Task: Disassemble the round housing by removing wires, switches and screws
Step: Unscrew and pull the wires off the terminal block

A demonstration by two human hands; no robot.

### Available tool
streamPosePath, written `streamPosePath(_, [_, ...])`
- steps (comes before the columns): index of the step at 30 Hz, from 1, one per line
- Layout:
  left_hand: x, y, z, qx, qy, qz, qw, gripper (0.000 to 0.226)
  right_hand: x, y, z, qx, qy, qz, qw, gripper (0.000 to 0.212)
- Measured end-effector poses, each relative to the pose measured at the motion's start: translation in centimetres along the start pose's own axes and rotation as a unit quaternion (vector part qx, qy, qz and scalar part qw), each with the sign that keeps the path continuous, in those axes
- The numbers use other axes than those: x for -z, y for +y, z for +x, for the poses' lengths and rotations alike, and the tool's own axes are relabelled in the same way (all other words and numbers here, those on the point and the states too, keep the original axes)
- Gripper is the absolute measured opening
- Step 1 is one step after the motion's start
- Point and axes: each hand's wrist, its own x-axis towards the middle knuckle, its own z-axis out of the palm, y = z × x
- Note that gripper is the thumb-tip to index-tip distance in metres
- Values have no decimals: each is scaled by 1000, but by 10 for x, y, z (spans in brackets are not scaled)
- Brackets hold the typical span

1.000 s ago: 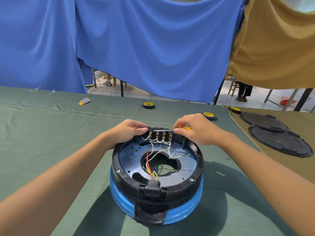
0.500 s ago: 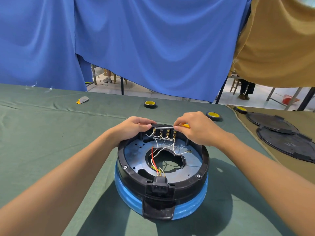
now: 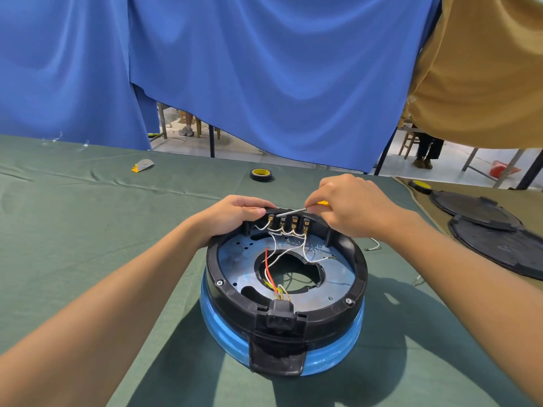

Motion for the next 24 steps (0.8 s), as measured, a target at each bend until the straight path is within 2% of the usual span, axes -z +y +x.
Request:
streamPosePath(4, [0,0,0,3,-5,-7,1000,28,-1,3,-2,-6,10,30,999,21])
streamPosePath(12, [1,-1,0,0,-11,-10,1000,29,-6,-5,0,-6,-12,15,1000,21])
streamPosePath(24, [-1,2,-2,7,-7,-1,1000,29,17,-32,7,71,14,-179,981,23])
